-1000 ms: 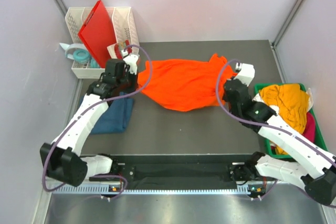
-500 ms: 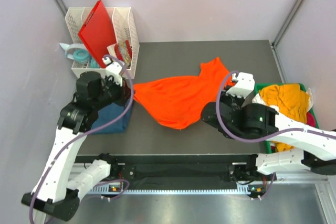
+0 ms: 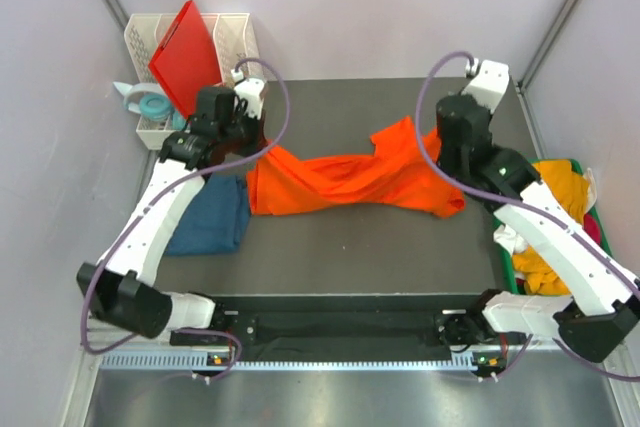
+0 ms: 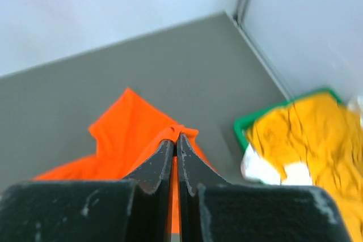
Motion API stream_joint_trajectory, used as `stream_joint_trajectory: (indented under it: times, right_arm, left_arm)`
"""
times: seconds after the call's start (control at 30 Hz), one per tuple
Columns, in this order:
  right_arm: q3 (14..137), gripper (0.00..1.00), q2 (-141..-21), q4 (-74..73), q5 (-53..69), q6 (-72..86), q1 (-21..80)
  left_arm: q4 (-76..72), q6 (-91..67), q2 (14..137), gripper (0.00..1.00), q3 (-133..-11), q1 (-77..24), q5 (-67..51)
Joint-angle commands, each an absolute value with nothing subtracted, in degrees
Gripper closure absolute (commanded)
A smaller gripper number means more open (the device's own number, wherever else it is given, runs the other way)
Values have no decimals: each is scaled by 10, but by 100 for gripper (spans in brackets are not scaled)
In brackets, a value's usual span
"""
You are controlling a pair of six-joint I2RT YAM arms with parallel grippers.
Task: Fold and stack the t-shirts
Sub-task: Flatten out the tshirt
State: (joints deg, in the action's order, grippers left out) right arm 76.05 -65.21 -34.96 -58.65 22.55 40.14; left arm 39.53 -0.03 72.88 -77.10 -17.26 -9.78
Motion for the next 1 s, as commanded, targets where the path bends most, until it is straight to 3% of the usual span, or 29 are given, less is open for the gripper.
stream_joint_trajectory:
  times: [0.0, 0.23, 0.57, 0.97]
  right_arm:
    - [873, 100, -701, -171, -501, 33, 346]
    - [1004, 100, -761, -137, -495, -59, 335]
    - [1117, 100, -740, -130, -515, -152, 340]
    - [1106, 100, -655, -79, -559, -241, 340]
  left_arm:
    - [321, 20, 779, 100, -885, -172, -25]
    - [316, 34, 844, 100, -1046, -171, 25]
    - [342, 40, 859, 100, -1193, -171, 51]
    - [326, 76, 827, 100, -1238, -145, 151]
